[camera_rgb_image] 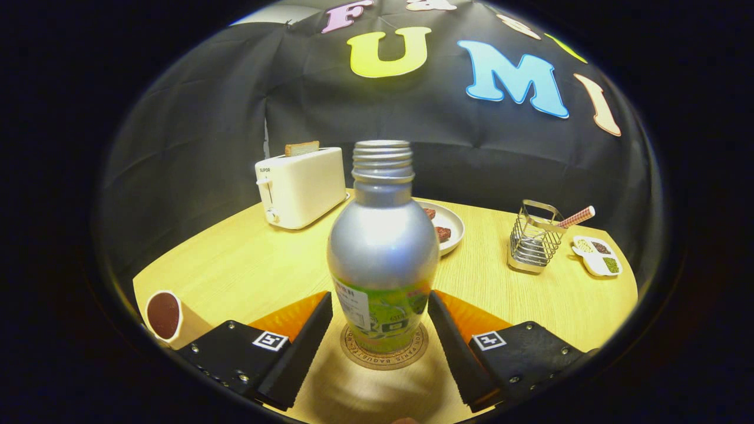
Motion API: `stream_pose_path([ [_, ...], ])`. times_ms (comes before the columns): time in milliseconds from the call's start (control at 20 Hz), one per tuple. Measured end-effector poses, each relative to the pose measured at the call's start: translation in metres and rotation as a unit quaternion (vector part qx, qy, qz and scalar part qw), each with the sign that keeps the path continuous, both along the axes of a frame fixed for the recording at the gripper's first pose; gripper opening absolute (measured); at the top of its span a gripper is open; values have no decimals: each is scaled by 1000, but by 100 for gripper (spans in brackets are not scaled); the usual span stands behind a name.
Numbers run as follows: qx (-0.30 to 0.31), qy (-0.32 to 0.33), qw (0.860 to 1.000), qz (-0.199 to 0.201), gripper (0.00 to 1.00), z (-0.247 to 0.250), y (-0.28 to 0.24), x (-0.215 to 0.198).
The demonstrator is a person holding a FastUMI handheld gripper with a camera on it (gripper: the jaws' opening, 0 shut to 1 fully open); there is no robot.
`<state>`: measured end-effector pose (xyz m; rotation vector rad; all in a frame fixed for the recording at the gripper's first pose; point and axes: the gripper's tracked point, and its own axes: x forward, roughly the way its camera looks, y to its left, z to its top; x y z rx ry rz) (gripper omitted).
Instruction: Take the bottle from table, then pour the juice into the cup, finally place the bottle on the coaster
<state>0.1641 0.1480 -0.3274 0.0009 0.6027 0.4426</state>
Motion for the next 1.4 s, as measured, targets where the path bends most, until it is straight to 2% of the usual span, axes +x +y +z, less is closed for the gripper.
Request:
stream_pose_path([
  [250, 9, -14, 1000, -17, 98, 40, -14, -20],
  [500, 15, -63, 997, -33, 98, 108, -32, -45],
  [600, 9, -84, 995, -51, 98, 135, -42, -52],
  [850, 21, -130, 987, -95, 98, 199, -63, -78],
  [1050, 8, -171, 980, -103, 98, 242, -72, -99],
  [1400, 13, -217, 966, -143, 97, 284, -88, -124],
])
